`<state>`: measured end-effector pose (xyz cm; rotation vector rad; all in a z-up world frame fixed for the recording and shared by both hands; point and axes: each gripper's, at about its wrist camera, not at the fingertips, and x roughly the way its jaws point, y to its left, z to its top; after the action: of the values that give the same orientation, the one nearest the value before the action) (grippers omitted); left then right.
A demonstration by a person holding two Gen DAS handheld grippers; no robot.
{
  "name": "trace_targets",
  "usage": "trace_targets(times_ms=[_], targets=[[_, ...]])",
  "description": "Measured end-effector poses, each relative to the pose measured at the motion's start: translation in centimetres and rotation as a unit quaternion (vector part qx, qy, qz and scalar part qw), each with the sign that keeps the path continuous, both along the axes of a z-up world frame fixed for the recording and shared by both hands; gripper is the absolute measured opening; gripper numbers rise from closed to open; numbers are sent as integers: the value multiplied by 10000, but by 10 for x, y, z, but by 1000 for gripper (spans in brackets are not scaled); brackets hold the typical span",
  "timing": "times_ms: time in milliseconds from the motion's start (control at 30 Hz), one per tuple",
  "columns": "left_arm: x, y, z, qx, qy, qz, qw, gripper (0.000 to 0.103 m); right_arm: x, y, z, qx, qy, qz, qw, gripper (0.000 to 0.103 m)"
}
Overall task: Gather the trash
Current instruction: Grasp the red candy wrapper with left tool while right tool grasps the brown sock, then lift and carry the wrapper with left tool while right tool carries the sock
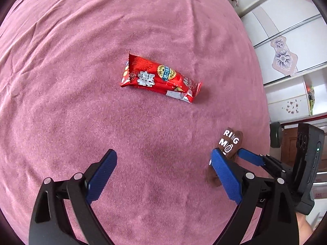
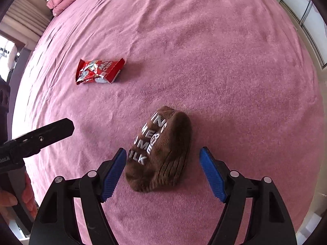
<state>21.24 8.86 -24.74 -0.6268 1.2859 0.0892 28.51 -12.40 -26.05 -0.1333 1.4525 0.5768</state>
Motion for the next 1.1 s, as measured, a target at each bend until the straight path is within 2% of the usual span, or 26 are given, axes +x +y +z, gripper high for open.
trace_targets(times_ms=[167, 233, 267, 300, 333, 400, 567, 700, 900, 933, 1033, 1100], targets=[[8, 3, -8, -54, 23, 186, 9998, 93, 5, 8, -12, -138, -71, -192, 9997, 71], [11, 5, -11, -67, 43, 265, 9996, 93, 4, 12, -11, -327, -213, -178, 9991, 63], [13, 5, -13, -75, 53, 309, 9995, 93, 3, 13, -10, -387, -288, -162, 9987, 53], [13, 6, -14, -86, 64, 370, 9993, 93, 3, 15, -9, -389, -342, -152, 9985, 40], [14, 7, -15, -110, 74, 423, 9990, 93, 2, 18, -8, -357, -348, -136, 9987, 33], [17, 9, -16, -128, 106, 522, 9985, 93, 2, 18, -4, -283, -322, -111, 9990, 9], [32, 11, -15, -64, 116, 624, 9980, 93, 6, 19, 12, 180, -226, -80, 9995, 8], [49, 16, -19, -131, 239, 904, 9955, 93, 11, 19, 25, 523, -168, -106, 9984, 8], [66, 24, -27, -475, 454, 1868, 9802, 93, 18, 13, 29, 717, -80, -198, 9972, 8], [68, 26, -30, -474, 544, 1986, 9774, 91, 18, 12, 30, 739, -74, -218, 9970, 8], [75, 26, -38, -125, 1023, 2175, 9706, 66, 18, 0, 36, 859, -78, -282, 9959, 8], [79, 23, -38, 4, 1138, 2210, 9686, 62, 16, -1, 37, 883, -69, -273, 9957, 8]])
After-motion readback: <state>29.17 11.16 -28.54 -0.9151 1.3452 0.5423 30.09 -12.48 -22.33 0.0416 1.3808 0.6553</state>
